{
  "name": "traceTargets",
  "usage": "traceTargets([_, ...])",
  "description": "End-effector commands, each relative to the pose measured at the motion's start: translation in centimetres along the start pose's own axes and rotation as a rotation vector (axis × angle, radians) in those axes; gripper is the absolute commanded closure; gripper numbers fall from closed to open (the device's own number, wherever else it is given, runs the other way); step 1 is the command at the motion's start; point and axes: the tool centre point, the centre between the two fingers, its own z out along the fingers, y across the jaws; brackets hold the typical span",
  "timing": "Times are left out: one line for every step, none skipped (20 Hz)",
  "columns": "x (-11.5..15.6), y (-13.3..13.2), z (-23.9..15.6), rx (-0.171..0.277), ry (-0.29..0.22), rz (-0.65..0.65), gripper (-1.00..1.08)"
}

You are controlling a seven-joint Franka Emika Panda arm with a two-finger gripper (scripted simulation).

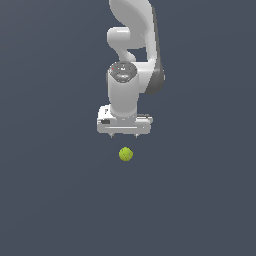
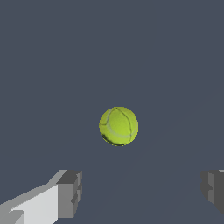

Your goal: Pick up the object and move it to a goal position.

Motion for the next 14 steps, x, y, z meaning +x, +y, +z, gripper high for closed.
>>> traceTargets([0.0, 0.0, 0.0, 0.000, 0.000, 0.000, -0.92])
traceTargets([0.0, 0.0, 0.0, 0.001, 0.000, 0.000, -0.92])
traceTargets([0.0, -0.1, 0.0, 0.002, 0.000, 0.000, -0.92])
traceTargets([0.0, -0.2, -0.1, 0.004, 0.000, 0.000, -0.92])
traceTargets([0.0, -0.3, -0.1, 0.008, -0.001, 0.000, -0.92])
traceTargets([0.0, -0.4, -0.2, 0.012, -0.001, -0.001, -0.92])
traceTargets([-0.1, -0.6, -0.3, 0.018, -0.002, -0.001, -0.92])
traceTargets([-0.1, -0.8, -0.4, 0.023, -0.002, -0.001, -0.92])
traceTargets([-0.1, -0.9, -0.4, 0.027, -0.002, -0.002, -0.92])
traceTargets([-0.1, -1.0, -0.5, 0.030, -0.003, -0.003, -0.92])
traceTargets([-0.1, -1.1, -0.5, 0.032, -0.003, -0.003, -0.92])
traceTargets([-0.1, -1.1, -0.5, 0.033, -0.003, -0.004, -0.92])
traceTargets([-0.1, -1.1, -0.5, 0.033, -0.003, -0.004, -0.92])
traceTargets([-0.1, -1.1, -0.5, 0.032, -0.003, -0.003, -0.92])
